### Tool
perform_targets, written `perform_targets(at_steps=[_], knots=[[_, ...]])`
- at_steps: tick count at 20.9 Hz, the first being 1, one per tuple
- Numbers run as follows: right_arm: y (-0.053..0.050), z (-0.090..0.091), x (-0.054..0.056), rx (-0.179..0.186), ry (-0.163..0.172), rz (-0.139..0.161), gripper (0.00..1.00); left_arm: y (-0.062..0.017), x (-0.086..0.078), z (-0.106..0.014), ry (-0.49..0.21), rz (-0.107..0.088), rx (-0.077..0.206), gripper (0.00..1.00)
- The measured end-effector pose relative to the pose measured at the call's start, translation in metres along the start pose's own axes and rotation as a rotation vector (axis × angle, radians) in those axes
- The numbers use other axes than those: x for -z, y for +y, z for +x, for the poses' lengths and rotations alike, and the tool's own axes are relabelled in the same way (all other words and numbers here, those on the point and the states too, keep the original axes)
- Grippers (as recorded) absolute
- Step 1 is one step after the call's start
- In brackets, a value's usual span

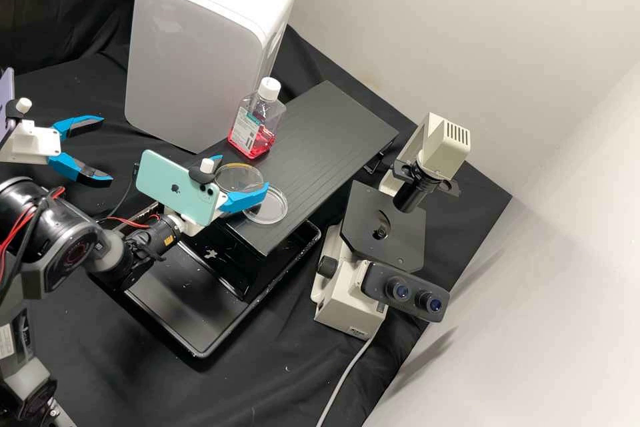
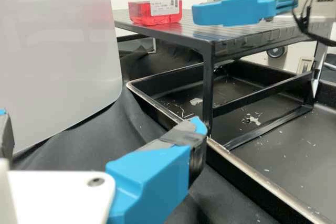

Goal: Place the lid on the petri dish

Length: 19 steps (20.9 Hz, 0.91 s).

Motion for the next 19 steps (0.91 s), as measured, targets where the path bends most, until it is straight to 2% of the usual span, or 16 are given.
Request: perform_targets(at_steps=[3, 10, 11, 17, 19], knots=[[0.005, -0.006, 0.000, -0.015, -0.001, 0.019, 0.00, -0.0001, 0.000, 0.000, -0.001, 0.000, 0.000, 1.00], [0.020, -0.011, -0.006, -0.074, -0.015, 0.049, 0.00, -0.0004, -0.002, 0.000, -0.006, 0.003, 0.002, 1.00], [0.020, -0.012, -0.007, -0.079, -0.018, 0.052, 0.00, -0.0005, -0.002, 0.000, -0.008, 0.009, 0.002, 1.00], [0.024, -0.013, -0.013, -0.091, -0.038, 0.053, 0.00, -0.0007, -0.003, 0.000, -0.010, 0.009, 0.002, 1.00], [0.024, -0.013, -0.016, -0.092, -0.044, 0.073, 0.00, -0.0007, -0.003, 0.000, -0.010, 0.009, 0.002, 1.00]])
